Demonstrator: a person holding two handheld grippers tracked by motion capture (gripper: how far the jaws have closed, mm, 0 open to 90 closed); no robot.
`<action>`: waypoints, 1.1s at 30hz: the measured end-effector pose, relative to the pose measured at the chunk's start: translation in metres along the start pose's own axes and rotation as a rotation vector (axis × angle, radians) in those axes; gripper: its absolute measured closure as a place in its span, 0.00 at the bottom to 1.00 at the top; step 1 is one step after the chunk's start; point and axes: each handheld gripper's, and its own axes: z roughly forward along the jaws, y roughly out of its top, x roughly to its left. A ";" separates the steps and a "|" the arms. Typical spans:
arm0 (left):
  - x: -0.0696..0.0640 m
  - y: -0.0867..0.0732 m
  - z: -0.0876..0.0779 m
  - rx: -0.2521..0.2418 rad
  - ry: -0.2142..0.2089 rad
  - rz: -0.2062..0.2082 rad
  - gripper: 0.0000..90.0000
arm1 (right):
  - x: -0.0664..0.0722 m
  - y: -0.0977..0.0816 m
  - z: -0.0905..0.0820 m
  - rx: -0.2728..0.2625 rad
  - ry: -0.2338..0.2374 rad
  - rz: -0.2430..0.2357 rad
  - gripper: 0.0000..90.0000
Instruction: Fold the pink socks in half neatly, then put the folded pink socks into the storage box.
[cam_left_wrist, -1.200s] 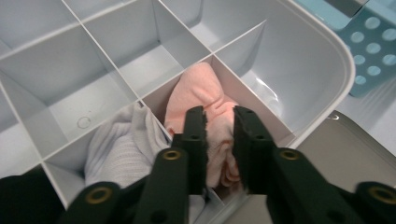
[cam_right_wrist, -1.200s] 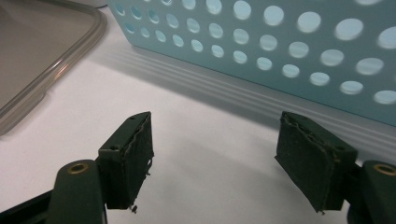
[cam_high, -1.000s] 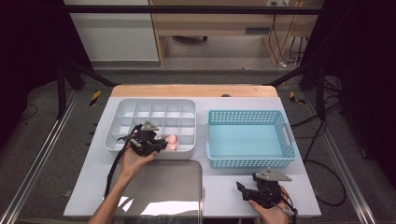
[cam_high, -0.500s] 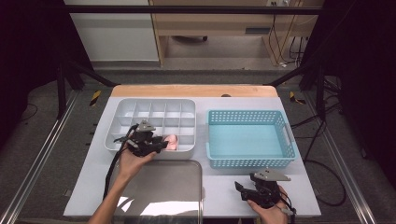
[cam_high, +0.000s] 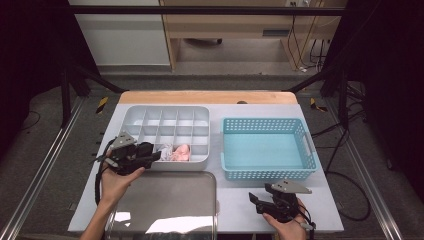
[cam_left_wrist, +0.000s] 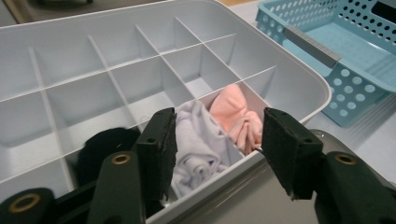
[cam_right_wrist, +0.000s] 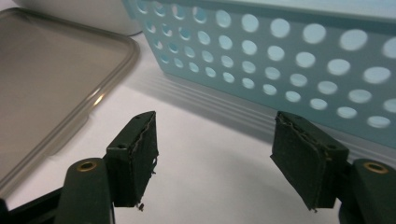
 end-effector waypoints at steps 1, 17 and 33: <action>0.003 -0.003 -0.006 -0.012 0.002 -0.011 0.47 | 0.001 0.001 0.000 -0.002 0.002 -0.002 0.35; 0.018 -0.045 -0.050 -0.108 0.050 -0.082 0.39 | 0.021 0.009 0.007 -0.008 0.065 -0.018 0.34; 0.041 -0.035 -0.062 -0.151 0.073 -0.072 0.41 | 0.047 0.018 0.029 0.046 0.144 -0.062 0.34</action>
